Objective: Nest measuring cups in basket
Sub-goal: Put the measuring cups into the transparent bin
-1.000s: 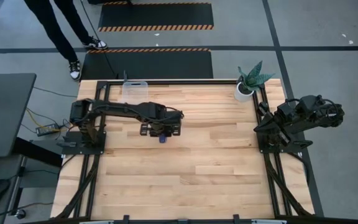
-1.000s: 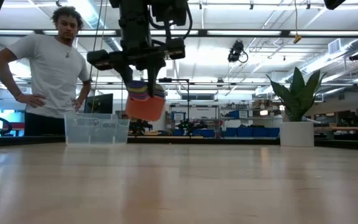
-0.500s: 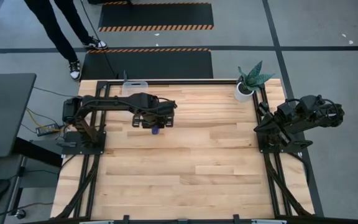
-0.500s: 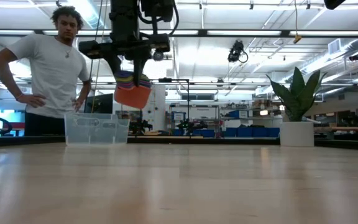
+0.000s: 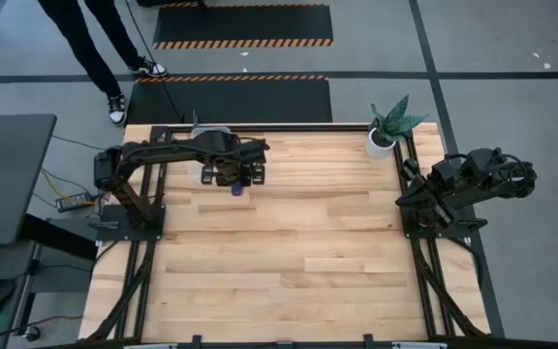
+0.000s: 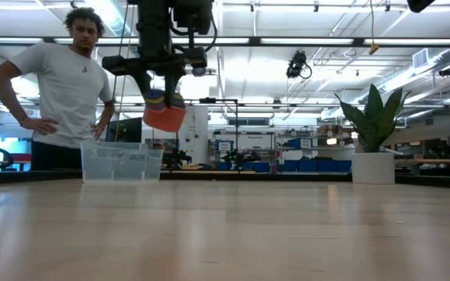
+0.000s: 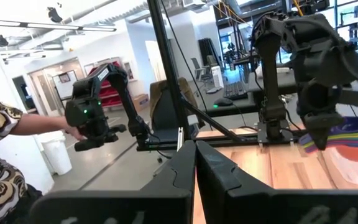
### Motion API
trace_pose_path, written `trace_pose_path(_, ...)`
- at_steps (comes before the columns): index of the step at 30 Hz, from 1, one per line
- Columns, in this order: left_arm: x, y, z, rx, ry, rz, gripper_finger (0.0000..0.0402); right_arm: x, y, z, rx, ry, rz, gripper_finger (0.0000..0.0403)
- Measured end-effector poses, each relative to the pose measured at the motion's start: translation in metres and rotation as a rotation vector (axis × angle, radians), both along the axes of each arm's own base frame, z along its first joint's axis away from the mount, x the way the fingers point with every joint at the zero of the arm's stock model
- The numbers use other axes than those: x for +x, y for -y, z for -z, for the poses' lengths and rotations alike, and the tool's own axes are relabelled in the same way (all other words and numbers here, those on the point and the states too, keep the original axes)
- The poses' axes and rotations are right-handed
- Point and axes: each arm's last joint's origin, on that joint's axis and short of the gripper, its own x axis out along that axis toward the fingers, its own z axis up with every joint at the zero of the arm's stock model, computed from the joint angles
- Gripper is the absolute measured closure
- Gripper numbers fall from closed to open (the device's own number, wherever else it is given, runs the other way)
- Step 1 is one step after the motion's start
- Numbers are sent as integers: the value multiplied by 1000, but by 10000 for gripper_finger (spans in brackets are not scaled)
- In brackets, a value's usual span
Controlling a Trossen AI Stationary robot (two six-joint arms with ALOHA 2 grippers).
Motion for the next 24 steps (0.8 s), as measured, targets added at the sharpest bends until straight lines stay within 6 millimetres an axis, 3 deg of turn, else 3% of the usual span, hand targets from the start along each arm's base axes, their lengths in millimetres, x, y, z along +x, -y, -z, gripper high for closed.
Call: trace_pose_path(24,-56,-82,-13,28,-94,-72,253,0,0,-1,11,3,-1,384)
